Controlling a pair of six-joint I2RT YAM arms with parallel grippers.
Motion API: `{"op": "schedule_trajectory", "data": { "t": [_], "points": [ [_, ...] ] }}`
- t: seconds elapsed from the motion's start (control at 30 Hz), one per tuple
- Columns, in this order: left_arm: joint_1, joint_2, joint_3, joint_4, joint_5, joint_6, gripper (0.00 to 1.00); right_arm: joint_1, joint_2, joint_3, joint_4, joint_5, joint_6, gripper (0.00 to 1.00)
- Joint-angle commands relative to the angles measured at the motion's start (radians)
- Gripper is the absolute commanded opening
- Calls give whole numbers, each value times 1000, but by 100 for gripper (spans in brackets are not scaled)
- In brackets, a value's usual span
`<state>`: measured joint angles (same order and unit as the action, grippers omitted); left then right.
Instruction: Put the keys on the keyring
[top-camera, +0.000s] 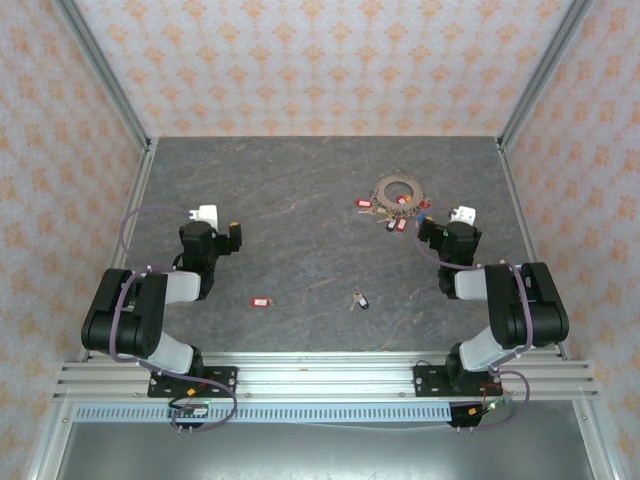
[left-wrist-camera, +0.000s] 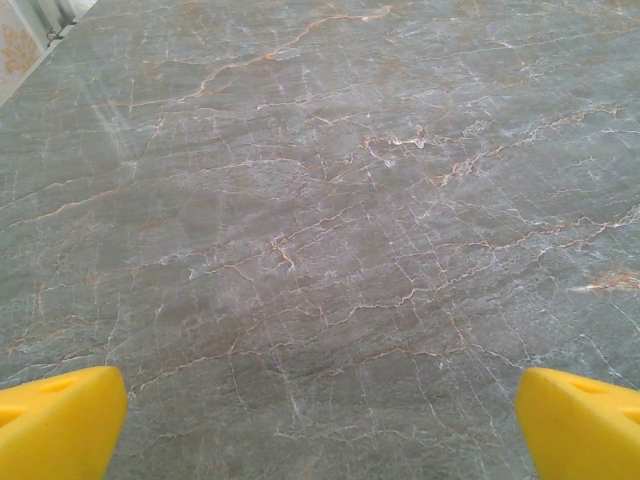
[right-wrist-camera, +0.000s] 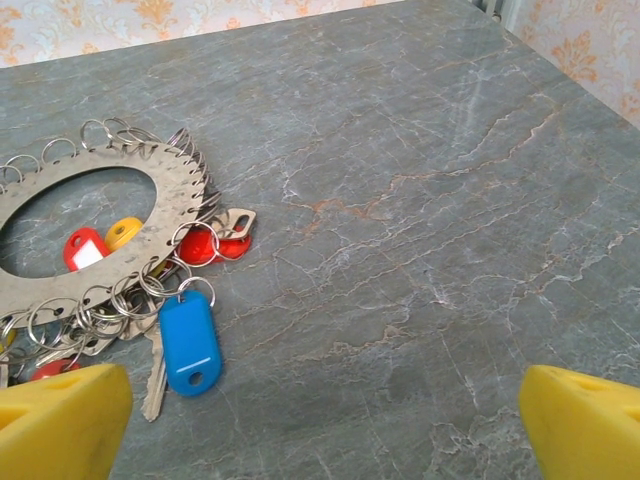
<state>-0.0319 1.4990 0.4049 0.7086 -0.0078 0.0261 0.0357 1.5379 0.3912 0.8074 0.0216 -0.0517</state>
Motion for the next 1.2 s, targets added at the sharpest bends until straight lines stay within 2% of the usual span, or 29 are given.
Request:
{"op": "schedule_trajectory", "data": {
  "t": [0.0, 0.1, 0.13, 0.17, 0.2, 0.27, 0.4, 0.43, 0.5, 0.6, 0.77, 0.87, 0.93, 1.03, 1.17],
  "points": [
    [3, -16, 36, -1, 7, 4, 100, -4, -37, -11, 27, -27, -20, 99],
    [4, -58, 87, -128, 15, 3, 100, 3, -108, -17, -15, -11, -20, 99],
    [8, -83, 134, -224, 33, -7, 100, 3, -152, -3, -72, -5, -10, 99],
    [22, -97, 178, -332, 68, -26, 100, 2, -204, 30, -200, 0, 13, 99],
    [30, -103, 196, -374, 104, -39, 100, 1, -239, 63, -310, 1, 32, 99],
    [35, -138, 178, -381, 127, -70, 100, 1, -294, 104, -465, 7, 81, 99],
    [37, -270, 103, -335, 94, -119, 100, 3, -422, 90, -553, -51, 126, 99],
    [36, -301, 102, -346, 65, -140, 100, -1, -451, 102, -600, -56, 162, 99],
    [38, -349, 123, -398, 79, -141, 100, -6, -476, 139, -676, -123, 181, 99],
    [39, -407, 136, -427, 111, -175, 100, -7, -424, 228, -788, -275, 218, 99],
    [39, -488, 143, -464, 78, -288, 100, -8, -221, 435, -1002, -360, 348, 99],
    [39, -527, 143, -475, 59, -327, 100, -8, -144, 482, -979, -399, 412, 99],
    [40, -551, 149, -508, 16, -377, 100, -8, -99, 500, -958, -375, 454, 99],
    [42, -577, 179, -644, -118, -519, 100, -8, 7, 610, -1039, -409, 460, 99],
    [55, -567, 201, -715, -28, -555, 100, -2, 152, 733, -1072, -474, 472, 90]
  ]
}}
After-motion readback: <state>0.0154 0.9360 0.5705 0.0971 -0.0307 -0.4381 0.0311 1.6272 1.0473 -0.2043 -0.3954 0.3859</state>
